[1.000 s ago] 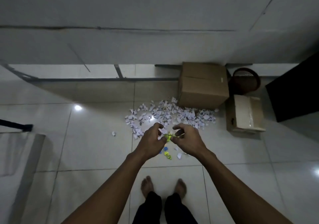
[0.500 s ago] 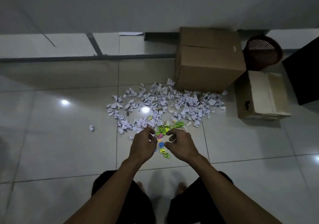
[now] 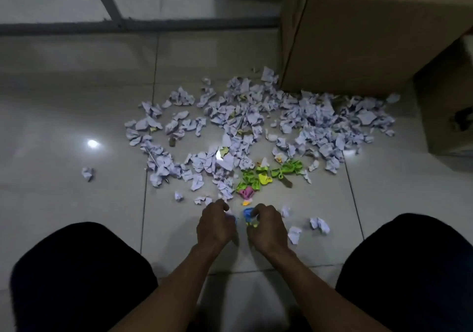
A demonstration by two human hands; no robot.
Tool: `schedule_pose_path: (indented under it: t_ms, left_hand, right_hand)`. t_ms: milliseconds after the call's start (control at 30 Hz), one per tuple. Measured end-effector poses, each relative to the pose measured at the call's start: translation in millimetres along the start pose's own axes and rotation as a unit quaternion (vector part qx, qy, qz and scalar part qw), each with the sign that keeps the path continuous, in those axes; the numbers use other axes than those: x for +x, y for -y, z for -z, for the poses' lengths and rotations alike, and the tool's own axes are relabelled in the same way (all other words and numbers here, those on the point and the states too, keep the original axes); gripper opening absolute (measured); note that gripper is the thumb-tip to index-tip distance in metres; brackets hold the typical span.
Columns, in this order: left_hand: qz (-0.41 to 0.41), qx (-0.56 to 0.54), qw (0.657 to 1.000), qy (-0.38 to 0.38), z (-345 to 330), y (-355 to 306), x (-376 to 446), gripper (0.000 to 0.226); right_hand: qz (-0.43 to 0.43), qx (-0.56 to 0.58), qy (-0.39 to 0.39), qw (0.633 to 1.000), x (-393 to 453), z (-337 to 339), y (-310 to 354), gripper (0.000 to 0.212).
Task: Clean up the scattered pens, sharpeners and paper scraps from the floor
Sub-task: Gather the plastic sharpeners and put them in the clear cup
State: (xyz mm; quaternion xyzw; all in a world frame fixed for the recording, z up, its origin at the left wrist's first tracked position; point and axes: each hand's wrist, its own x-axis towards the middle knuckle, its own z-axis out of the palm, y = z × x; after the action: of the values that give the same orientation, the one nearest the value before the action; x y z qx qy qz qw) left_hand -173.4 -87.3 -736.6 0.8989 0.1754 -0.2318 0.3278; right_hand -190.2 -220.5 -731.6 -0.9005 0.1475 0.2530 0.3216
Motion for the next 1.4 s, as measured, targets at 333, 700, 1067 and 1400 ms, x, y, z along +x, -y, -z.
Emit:
schedule_pose_path:
  t_ms: [333,700,1067,1400]
  left_hand:
    - [-0.017,0.008,0.998,-0.053,-43,23,-2,0.034]
    - [-0.010,-0.075,0.992,-0.104,-60,35,-12,0.039]
    - [-0.034,-0.173,0.977,-0.117,-57,0,13,0.041]
    - [-0.028,0.089,0.995,0.017,-82,0,12,0.059]
  right_hand:
    - [-0.059,0.016,-0.077,0.995,-4,-36,-38,0.033]
    - [0.002,-0.096,-0.139,0.986,1,-60,-52,0.047]
    - [-0.050,0.241,-0.256,0.935,-10,-48,-55,0.028]
    - [-0.124,0.190,-0.190,0.955,-22,-38,-84,0.029]
